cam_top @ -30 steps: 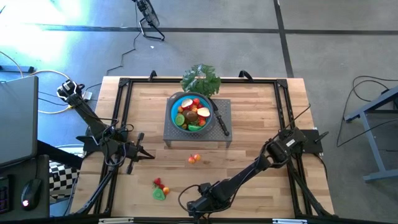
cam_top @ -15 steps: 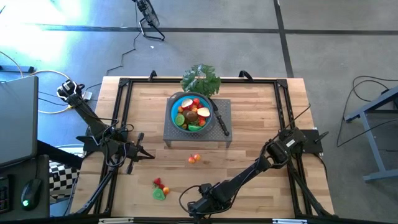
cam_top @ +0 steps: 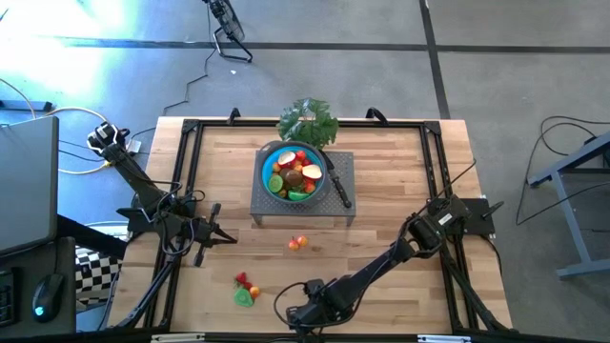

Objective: Pick & Place Fruit
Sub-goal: Put the pear into the blue strainer bowl on the shelf

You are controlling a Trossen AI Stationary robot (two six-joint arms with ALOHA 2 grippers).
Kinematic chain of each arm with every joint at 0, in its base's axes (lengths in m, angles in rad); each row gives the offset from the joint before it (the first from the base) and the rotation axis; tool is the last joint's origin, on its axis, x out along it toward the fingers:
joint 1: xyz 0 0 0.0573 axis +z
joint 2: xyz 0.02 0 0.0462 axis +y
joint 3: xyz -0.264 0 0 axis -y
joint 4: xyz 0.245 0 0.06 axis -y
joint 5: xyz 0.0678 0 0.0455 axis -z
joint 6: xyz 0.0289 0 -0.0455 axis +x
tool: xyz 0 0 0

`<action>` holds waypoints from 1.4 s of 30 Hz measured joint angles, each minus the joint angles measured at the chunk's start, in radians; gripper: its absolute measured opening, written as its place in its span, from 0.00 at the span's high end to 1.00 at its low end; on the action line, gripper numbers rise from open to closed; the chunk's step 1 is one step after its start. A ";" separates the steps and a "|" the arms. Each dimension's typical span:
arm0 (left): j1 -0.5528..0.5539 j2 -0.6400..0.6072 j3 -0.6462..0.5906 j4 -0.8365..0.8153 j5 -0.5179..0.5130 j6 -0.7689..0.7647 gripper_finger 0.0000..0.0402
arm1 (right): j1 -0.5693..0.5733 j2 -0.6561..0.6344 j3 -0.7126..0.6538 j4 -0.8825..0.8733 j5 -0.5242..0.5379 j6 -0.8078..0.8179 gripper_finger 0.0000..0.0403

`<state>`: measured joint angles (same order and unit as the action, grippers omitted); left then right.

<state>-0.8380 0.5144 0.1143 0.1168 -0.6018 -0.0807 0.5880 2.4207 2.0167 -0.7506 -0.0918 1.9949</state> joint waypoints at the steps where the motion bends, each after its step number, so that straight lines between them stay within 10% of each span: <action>1: 0.000 0.000 0.000 -0.001 0.000 0.000 1.00 | 0.000 0.000 0.000 0.000 -0.010 0.000 0.59; 23: 0.000 0.000 0.000 -0.008 0.000 -0.003 1.00 | 0.001 0.000 0.000 0.001 -0.063 -0.008 0.71; 42: 0.000 0.000 0.000 -0.008 0.000 -0.008 1.00 | -0.041 -0.020 -0.001 0.004 0.121 -0.157 0.72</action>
<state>-0.8381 0.5146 0.1143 0.1087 -0.6018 -0.0891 0.5468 2.4005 2.0159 -0.7470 0.0292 1.8378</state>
